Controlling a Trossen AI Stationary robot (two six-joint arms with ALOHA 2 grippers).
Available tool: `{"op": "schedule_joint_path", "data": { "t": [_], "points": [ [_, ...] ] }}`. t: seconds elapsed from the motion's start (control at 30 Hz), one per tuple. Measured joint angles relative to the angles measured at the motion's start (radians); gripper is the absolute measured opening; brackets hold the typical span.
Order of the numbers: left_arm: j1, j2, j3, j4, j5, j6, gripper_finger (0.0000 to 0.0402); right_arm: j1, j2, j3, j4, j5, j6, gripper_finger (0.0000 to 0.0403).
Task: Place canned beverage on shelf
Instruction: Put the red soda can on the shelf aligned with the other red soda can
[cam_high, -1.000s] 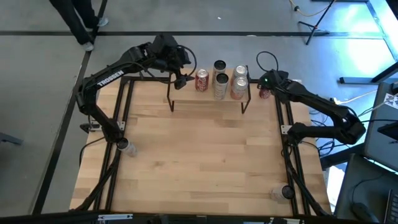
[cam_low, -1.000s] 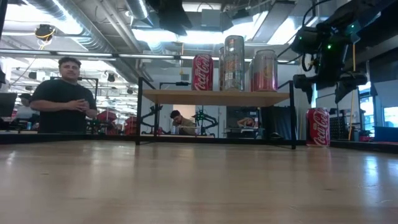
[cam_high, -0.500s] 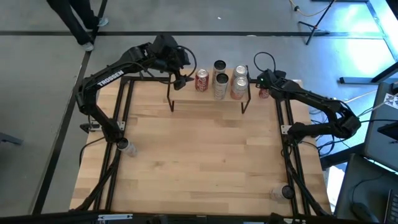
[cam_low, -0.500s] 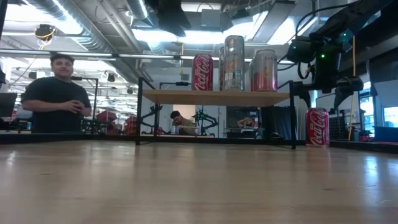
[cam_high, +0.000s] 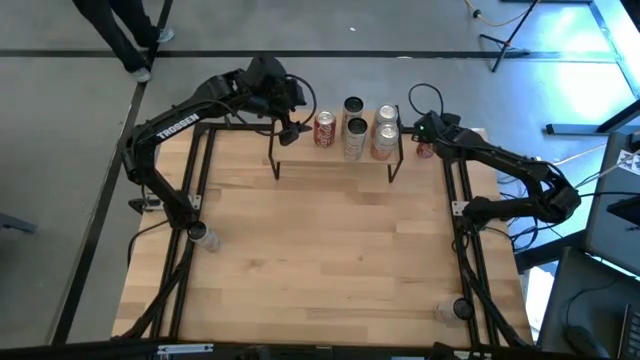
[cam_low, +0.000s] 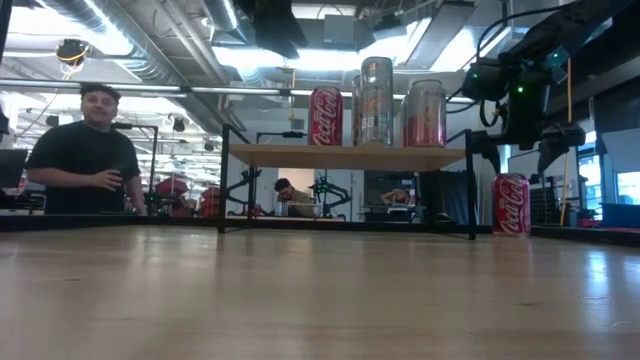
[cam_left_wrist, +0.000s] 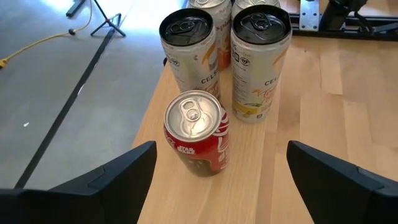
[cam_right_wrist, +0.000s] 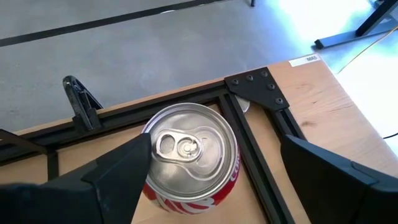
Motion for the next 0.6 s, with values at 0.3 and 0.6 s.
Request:
{"op": "schedule_joint_path", "data": {
  "t": [0.3, 0.6],
  "points": [
    [0.000, 0.000, 0.000, 0.001, 0.000, 0.001, 0.0348, 0.001, -0.026, -0.002, 0.000, -0.075, -0.007, 0.0351],
    [0.000, 0.000, 0.000, 0.013, 0.000, 0.031, 0.0348, -0.019, -0.062, -0.003, -0.004, -0.051, -0.014, 0.0351]
  ]
}}
